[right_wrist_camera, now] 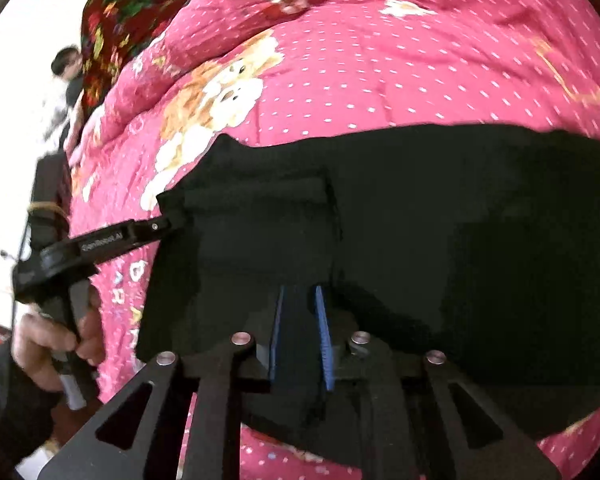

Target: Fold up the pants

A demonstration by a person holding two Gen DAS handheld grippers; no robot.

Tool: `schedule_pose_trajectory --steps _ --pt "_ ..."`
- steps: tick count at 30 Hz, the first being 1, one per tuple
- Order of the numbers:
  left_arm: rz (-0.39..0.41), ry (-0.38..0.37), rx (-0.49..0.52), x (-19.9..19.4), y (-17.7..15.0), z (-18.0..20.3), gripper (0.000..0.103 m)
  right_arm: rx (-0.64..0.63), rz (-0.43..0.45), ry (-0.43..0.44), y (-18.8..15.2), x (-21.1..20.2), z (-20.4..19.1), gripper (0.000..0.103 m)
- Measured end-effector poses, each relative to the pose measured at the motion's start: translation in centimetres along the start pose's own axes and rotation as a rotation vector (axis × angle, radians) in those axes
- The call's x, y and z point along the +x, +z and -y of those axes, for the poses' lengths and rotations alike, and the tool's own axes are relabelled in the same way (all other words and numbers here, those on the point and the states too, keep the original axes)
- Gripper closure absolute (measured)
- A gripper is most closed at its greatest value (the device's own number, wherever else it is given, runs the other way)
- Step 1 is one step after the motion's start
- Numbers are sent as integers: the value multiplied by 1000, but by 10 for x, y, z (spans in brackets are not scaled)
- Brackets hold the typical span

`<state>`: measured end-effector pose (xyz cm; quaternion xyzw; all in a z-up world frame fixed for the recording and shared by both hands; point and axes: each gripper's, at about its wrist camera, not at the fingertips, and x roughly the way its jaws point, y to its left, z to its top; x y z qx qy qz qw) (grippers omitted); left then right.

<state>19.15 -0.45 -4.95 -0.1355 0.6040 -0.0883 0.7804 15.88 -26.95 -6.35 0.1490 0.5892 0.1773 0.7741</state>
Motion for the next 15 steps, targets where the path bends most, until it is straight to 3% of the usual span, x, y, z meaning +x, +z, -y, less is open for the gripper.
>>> schedule_pose_trajectory --steps 4,7,15 --pt "-3 3 17 -12 -8 7 73 2 -52 -57 13 27 8 87" --pt "-4 -14 38 -25 -23 14 73 -31 -7 -71 13 13 -1 87" --pt "-82 -17 100 -30 -77 29 73 -112 -54 -118 -28 5 -23 87"
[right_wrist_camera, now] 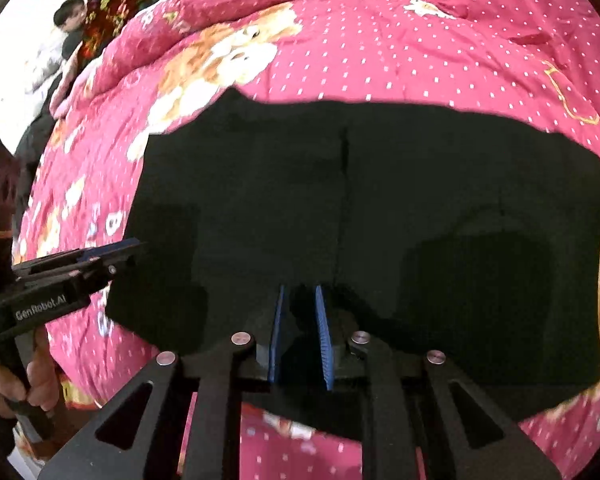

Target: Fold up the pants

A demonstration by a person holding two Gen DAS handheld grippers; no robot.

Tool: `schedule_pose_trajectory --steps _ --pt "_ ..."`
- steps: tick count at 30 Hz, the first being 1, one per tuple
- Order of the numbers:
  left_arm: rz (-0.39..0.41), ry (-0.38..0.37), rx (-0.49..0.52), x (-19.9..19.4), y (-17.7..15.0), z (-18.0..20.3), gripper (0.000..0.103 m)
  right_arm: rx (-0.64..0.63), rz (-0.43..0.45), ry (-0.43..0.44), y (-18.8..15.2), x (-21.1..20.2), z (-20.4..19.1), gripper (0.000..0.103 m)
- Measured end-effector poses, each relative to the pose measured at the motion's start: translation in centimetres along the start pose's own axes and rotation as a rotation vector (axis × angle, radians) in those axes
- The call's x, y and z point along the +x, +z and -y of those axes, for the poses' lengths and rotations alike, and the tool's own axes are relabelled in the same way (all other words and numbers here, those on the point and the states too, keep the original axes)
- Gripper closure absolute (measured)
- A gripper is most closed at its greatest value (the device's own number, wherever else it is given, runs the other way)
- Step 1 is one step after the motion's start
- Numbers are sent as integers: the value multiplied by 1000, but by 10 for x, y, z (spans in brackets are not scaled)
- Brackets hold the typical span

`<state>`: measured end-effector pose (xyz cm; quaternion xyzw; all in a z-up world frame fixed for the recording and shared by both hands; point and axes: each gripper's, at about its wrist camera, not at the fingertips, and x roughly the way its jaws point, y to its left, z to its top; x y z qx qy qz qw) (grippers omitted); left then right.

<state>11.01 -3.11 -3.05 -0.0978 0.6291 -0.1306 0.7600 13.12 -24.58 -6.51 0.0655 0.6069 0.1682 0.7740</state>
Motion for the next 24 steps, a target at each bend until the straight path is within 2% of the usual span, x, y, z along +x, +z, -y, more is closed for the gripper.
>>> schedule_pose_trajectory --steps 6,16,22,24 --pt "-52 28 37 12 -28 8 73 -20 -22 -34 -25 3 -2 87" --pt "-63 60 48 15 -36 11 68 4 -21 -37 -35 -11 8 86" --pt "-68 90 68 26 -34 21 66 104 18 -15 -41 -32 45 86" --pt "-70 103 73 28 -33 26 64 163 34 -32 -47 -43 65 86"
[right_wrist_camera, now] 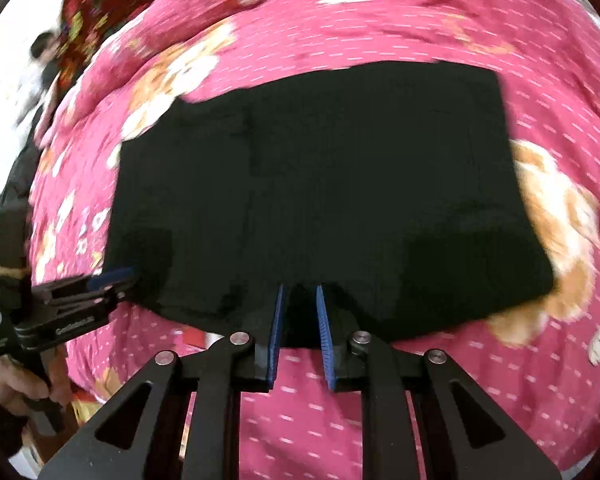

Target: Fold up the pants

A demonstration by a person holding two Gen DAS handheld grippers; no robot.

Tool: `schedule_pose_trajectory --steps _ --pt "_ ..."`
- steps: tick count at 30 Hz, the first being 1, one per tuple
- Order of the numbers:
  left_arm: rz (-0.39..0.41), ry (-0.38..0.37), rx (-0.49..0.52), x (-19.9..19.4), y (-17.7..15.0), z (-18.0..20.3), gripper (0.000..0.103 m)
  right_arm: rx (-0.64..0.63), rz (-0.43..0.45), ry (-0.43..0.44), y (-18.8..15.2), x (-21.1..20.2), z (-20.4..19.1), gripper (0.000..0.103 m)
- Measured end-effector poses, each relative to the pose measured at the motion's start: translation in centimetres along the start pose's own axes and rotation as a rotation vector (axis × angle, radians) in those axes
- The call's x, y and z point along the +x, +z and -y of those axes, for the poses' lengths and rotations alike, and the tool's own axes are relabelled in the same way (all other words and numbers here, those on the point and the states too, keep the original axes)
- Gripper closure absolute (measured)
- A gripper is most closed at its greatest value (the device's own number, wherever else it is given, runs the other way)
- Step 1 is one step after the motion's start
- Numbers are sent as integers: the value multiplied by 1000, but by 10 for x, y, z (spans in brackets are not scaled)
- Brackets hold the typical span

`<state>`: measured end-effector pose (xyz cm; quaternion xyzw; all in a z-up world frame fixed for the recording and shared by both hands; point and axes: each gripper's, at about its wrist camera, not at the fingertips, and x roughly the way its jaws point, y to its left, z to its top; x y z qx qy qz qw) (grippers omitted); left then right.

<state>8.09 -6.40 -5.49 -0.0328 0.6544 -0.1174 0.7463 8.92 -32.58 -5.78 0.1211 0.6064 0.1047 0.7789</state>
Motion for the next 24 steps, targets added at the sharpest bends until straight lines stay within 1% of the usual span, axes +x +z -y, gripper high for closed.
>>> schedule_pose_trajectory --steps 2,4,6,7,8,9,10,12,16,21,24 --pt "-5 18 6 1 3 6 63 57 16 7 -3 -8 19 86" --pt "-11 31 8 0 6 13 63 126 30 9 -6 -17 38 83" --pt "-14 12 7 -3 9 19 63 190 43 12 -11 -24 55 67" --pt "-12 5 10 -4 10 23 63 222 52 32 -14 -28 64 66" --pt "-11 2 20 -5 11 29 63 256 59 45 -17 -30 74 56" --pt "-10 -1 29 -5 12 34 63 285 62 39 -20 -31 80 46" --pt "-11 -8 38 -5 12 40 63 315 64 36 -23 -32 87 45" --pt "-16 -15 50 -4 14 50 63 372 73 61 -27 -33 101 45" --pt "-26 -19 70 1 16 69 63 476 99 148 -28 -29 121 45" --pt "-28 -16 65 5 18 69 63 536 136 216 -11 -19 137 44" --pt "-29 -14 54 3 14 63 63 550 112 210 -1 -7 144 43"
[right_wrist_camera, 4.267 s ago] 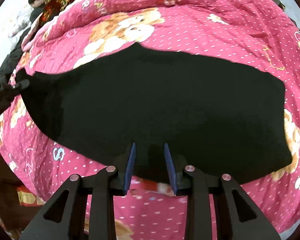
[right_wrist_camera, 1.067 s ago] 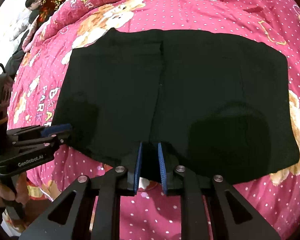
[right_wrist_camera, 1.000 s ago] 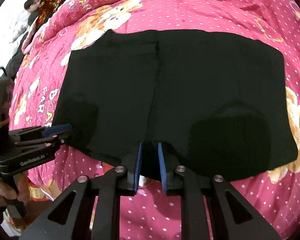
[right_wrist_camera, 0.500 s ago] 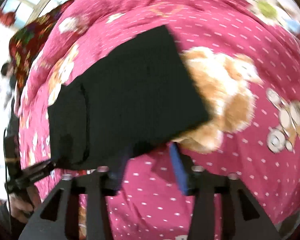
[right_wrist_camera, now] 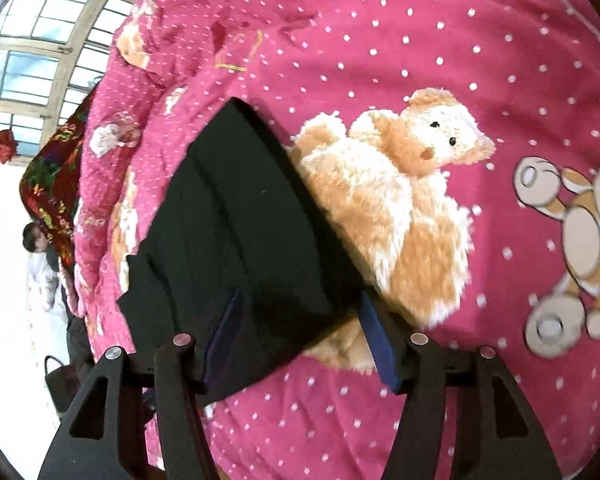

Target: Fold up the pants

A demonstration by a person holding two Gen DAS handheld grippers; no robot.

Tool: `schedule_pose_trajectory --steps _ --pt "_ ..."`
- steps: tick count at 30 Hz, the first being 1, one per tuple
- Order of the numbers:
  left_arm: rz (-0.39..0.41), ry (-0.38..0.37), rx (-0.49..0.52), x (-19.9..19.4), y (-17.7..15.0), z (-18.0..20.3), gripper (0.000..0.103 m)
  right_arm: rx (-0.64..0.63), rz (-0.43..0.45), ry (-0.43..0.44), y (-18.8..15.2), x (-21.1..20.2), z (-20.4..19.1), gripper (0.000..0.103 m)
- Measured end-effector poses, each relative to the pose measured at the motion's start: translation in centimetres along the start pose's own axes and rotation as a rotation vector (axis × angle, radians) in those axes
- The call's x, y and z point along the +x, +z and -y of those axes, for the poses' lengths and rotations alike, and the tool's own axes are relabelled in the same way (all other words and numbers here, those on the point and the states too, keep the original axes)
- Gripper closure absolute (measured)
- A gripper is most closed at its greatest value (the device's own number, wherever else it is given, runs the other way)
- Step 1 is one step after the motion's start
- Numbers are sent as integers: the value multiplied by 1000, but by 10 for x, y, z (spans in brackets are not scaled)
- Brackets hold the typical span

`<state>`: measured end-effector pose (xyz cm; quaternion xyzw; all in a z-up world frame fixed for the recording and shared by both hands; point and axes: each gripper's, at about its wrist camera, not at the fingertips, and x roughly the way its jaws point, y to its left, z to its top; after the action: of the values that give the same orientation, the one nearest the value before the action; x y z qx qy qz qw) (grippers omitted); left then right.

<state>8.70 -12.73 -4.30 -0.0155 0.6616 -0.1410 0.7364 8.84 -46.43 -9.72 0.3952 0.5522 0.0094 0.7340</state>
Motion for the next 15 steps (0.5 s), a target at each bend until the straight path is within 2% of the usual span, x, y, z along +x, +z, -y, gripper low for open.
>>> schedule_pose_trajectory --steps 8,10,12,15 --pt "-7 3 -12 3 2 -6 63 17 -49 -3 7 16 4 40" --pt "-11 2 -14 2 5 -6 63 18 -58 -10 9 10 0 47" --pt "-15 2 -16 1 7 -7 63 10 -38 -3 10 -2 -2 68" --pt "-18 4 -28 -4 8 -11 63 7 -33 41 9 -15 -4 75"
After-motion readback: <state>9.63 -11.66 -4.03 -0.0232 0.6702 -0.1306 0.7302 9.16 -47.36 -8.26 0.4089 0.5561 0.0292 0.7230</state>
